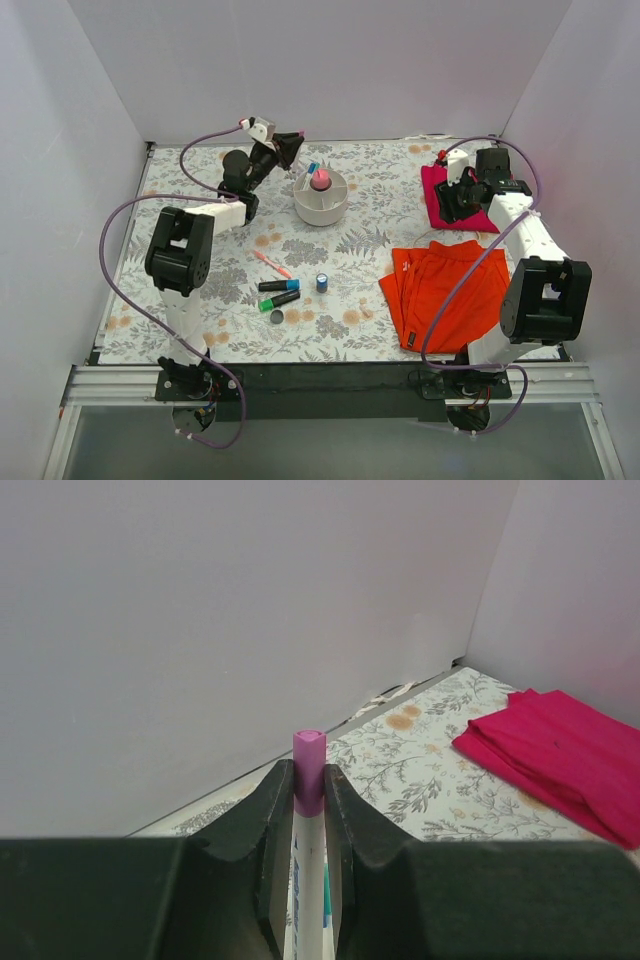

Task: Sort the stationery into containers
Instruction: Place the pen in the storage box, then pick up the pen from the center of the board.

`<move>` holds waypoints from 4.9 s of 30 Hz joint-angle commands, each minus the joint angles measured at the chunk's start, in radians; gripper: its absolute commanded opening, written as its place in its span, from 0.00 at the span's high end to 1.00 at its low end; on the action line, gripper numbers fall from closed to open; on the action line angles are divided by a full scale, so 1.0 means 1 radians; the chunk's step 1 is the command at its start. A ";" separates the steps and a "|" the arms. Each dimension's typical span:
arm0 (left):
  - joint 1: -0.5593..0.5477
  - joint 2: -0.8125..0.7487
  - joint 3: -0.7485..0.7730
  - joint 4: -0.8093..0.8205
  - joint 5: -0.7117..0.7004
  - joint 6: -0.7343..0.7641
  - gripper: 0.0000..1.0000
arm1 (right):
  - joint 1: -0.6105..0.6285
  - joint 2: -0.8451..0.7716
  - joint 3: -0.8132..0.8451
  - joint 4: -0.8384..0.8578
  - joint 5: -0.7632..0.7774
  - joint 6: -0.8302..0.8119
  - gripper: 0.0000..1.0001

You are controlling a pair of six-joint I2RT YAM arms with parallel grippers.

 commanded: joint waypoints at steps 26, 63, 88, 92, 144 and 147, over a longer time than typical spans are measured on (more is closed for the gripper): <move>-0.018 0.091 0.094 0.022 0.122 -0.090 1.00 | 0.008 0.037 0.038 0.003 -0.033 0.031 0.47; -0.058 -0.757 -0.233 -1.335 0.349 0.744 0.07 | 0.094 -0.001 -0.038 0.023 -0.297 -0.207 0.44; 0.121 -0.654 -0.285 -1.519 -0.011 0.603 0.16 | 0.615 0.017 -0.017 -0.007 -0.504 -0.443 0.40; 0.123 -0.720 -0.360 -1.547 -0.008 0.655 0.15 | 0.660 0.090 0.043 -0.026 -0.507 -0.467 0.39; -0.009 -0.427 -0.124 -1.846 0.355 1.244 0.34 | 0.657 -0.031 -0.158 0.043 -0.375 -0.326 0.44; -0.081 -0.449 -0.159 -1.826 0.343 1.209 0.34 | 0.652 -0.025 -0.146 0.044 -0.365 -0.329 0.44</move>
